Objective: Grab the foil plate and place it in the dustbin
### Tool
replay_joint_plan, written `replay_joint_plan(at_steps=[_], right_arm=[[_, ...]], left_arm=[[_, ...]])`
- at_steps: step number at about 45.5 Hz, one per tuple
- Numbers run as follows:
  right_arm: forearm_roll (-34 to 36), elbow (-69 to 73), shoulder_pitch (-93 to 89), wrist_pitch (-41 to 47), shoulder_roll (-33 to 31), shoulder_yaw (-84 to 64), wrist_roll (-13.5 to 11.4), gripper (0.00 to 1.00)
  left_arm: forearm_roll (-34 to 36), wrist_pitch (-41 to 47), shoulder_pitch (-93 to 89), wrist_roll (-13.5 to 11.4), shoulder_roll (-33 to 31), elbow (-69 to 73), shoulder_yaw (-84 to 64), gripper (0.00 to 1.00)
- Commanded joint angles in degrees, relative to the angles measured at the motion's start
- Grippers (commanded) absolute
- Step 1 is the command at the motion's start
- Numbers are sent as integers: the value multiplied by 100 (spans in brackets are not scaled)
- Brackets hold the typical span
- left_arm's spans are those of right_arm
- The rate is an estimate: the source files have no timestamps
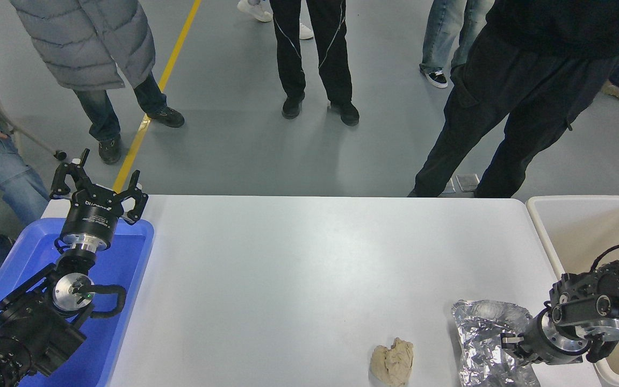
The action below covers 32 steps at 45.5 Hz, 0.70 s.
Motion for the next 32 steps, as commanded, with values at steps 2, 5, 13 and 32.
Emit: replay_joint_plan(at_steps=[2,5,13,32], right_arm=[[168,87,97,19,-130,6,22,0],[211,280,299,28,-244,-11,22,0],[378,913,1213,555,-683,-143,31,0],[844,1801,3831,2804,-851,-741,48,0]], left_arm=[[0,0,-1,0,0,2,0,98],[-9,0,8,0,0,2,0,98],[0,0,-1,0,0,2,-9,98],[0,0,-1,9,0,-7,9,98]])
